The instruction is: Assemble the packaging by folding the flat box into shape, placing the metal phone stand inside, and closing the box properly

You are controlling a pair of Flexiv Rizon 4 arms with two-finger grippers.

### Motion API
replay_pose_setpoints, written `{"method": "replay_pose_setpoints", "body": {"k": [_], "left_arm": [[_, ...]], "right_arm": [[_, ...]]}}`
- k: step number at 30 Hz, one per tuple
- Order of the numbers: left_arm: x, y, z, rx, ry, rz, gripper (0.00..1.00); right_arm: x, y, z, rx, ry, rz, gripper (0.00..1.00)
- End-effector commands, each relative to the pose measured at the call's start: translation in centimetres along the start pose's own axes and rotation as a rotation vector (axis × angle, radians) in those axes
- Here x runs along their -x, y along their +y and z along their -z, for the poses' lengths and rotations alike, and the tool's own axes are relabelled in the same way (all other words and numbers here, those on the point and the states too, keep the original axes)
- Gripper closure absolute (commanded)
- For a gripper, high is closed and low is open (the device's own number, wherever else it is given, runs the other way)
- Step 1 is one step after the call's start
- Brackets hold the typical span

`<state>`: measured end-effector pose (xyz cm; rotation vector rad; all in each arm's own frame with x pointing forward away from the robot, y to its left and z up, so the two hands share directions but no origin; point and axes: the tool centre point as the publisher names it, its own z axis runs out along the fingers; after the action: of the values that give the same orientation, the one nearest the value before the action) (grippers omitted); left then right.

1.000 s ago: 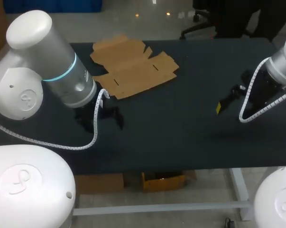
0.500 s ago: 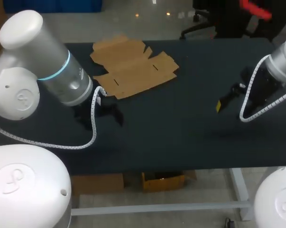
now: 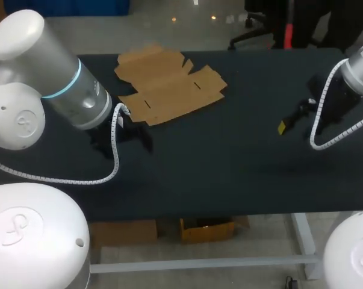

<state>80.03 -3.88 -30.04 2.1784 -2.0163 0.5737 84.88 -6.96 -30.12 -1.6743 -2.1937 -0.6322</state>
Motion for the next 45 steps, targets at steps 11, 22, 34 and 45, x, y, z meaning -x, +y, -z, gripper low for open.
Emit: {"method": "replay_pose_setpoints", "body": {"k": [11, 22, 34, 45], "left_arm": [[0.9, -3.3, 0.0, -0.011, 0.006, 0.055, 0.0], [1.1, -5.6, -0.7, -0.01, 0.018, 0.079, 0.0], [1.5, -8.2, -1.3, -0.008, 0.036, 0.053, 0.0], [1.4, -8.9, -1.0, -0.003, 0.024, 0.058, 0.0]], "right_arm": [[1.2, 2.9, 1.6, -0.028, 0.008, 0.107, 0.0], [2.4, 5.5, 2.3, -0.014, 0.035, 0.148, 0.0], [3.4, 7.6, 1.9, -0.025, 0.068, 0.18, 0.0], [3.5, 7.7, 1.9, -0.025, 0.067, 0.177, 0.0]]}}
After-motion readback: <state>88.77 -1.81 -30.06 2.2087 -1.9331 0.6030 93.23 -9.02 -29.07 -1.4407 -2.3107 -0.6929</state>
